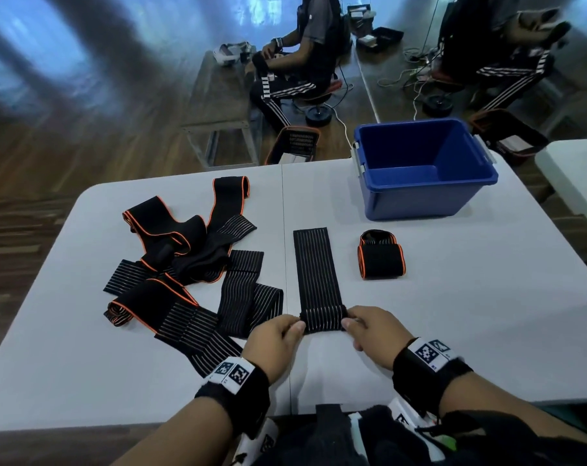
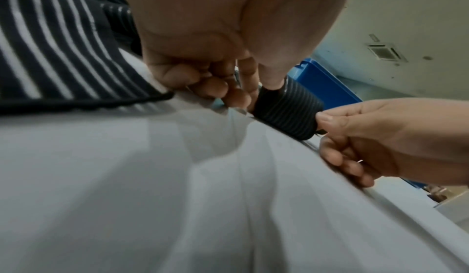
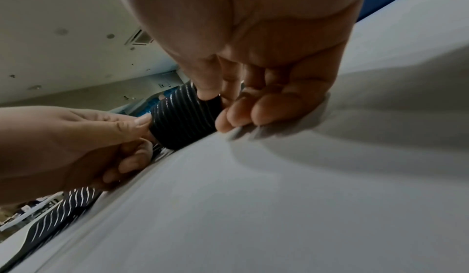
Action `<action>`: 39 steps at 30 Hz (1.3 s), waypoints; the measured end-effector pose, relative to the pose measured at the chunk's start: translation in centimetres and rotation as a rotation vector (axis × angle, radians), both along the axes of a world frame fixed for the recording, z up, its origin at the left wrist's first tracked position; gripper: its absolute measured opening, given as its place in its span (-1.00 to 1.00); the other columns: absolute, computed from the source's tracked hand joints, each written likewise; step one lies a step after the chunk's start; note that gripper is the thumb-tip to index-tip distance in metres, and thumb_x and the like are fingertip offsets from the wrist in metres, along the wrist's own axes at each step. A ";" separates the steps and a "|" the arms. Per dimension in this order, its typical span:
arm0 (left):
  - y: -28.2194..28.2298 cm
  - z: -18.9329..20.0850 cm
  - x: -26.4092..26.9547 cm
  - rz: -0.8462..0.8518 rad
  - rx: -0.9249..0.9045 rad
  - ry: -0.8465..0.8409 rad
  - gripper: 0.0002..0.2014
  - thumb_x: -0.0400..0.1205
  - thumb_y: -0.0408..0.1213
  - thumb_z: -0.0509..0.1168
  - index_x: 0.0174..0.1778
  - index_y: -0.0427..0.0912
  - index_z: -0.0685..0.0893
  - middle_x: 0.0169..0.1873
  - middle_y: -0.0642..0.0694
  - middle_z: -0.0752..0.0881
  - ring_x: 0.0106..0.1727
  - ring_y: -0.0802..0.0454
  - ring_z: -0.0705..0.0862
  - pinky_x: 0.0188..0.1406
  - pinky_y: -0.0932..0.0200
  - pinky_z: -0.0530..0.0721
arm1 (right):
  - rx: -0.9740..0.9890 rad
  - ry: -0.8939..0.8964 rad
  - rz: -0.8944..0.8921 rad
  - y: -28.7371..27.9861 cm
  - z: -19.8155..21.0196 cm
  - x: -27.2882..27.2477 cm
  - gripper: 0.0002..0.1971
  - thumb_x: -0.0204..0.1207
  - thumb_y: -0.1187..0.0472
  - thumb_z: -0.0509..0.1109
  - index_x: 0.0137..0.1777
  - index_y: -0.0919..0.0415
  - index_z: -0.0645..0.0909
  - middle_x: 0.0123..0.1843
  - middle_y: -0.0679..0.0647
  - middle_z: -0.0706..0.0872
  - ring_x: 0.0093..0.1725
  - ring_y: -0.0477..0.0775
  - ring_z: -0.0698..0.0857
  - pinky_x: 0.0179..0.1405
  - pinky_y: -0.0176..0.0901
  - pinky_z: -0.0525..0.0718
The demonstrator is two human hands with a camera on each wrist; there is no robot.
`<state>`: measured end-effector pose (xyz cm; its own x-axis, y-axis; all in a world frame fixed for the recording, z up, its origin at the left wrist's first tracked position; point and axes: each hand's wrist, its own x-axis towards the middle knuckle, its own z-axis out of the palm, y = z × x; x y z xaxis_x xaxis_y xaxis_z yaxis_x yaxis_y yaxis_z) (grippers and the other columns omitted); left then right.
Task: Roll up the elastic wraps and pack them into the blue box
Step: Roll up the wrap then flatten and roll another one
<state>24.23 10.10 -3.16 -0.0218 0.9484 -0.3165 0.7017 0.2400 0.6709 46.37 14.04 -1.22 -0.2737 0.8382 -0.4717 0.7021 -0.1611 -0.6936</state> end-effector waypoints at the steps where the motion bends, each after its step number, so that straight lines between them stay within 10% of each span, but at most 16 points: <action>1: 0.2 0.2 0.2 -0.009 -0.007 0.035 -0.68 0.75 0.04 0.16 -0.13 -0.03 0.72 -0.31 0.07 0.74 -0.20 0.14 0.69 -0.09 0.11 0.68 | -0.014 -0.019 -0.009 0.3 0.1 -0.2 -0.70 0.72 0.05 0.22 -0.24 0.09 0.57 -0.33 0.04 0.71 -0.38 -0.06 0.59 -0.21 -0.10 0.58; 7: 1.3 0.3 1.1 -0.050 -0.054 0.183 -0.56 0.76 0.03 0.10 -0.31 -0.15 0.63 -0.40 -0.03 0.68 -0.28 0.00 0.67 -0.16 0.01 0.68 | -0.091 -0.062 -0.106 1.2 -0.4 -0.8 -0.61 0.67 0.05 0.31 -0.39 0.19 0.52 -0.30 0.26 0.82 -0.48 0.03 0.63 -0.35 -0.11 0.62; 13: 2.3 1.7 1.1 -0.054 0.037 0.295 -0.83 0.69 0.02 0.25 -0.12 0.04 0.57 -0.24 0.07 0.71 -0.14 0.05 0.69 0.00 0.02 0.67 | 0.027 -0.363 0.092 2.1 0.0 -1.9 -0.63 0.67 -0.01 0.29 -0.31 0.18 0.50 -0.23 0.16 0.73 -0.13 0.21 0.73 -0.20 -0.05 0.61; 20: 2.5 2.0 1.1 -0.315 0.195 0.522 -0.71 0.76 -0.13 0.12 0.37 0.13 0.58 0.17 0.13 0.68 0.14 0.03 0.61 0.17 0.05 0.51 | 0.209 -0.273 0.166 1.9 0.7 -2.0 -0.76 0.67 0.13 0.30 0.30 0.09 0.45 -0.09 0.03 0.72 -0.07 0.05 0.69 -0.05 -0.07 0.65; 29: 1.5 0.8 0.1 -0.355 0.129 0.444 -0.44 0.69 -0.03 0.17 0.65 0.14 0.29 0.11 0.09 0.61 0.08 0.02 0.54 0.11 0.06 0.55 | 0.144 -0.267 0.295 1.1 -0.1 -1.1 -0.36 0.57 0.21 0.43 0.63 0.10 0.30 0.30 0.01 0.48 0.33 0.03 0.53 0.37 -0.18 0.51; 35: 2.9 0.1 -0.1 -0.185 0.067 0.206 -0.63 0.69 0.02 0.24 0.44 0.21 0.55 -0.08 0.09 0.65 0.04 0.02 0.61 0.11 -0.02 0.65 | 0.076 -0.175 0.089 3.0 -0.2 -1.3 -0.73 0.64 0.10 0.38 0.30 0.08 0.64 0.06 -0.01 0.64 0.08 -0.01 0.62 0.20 -0.17 0.57; 39: 3.5 -0.6 0.1 -0.138 0.056 0.173 -0.77 0.71 0.09 0.13 -0.09 0.08 0.60 -0.29 0.13 0.63 -0.13 -0.01 0.65 -0.07 -0.06 0.68 | 0.071 -0.126 -0.003 3.6 0.0 -1.5 -0.78 0.66 0.06 0.34 -0.23 0.05 0.60 -0.27 -0.09 0.68 -0.21 -0.08 0.64 -0.22 -0.25 0.56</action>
<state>24.31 13.56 -3.77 0.0604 0.9621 -0.2658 0.8308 0.0991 0.5476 44.83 17.67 -1.26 -0.2136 0.8712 -0.4420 0.7839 -0.1172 -0.6098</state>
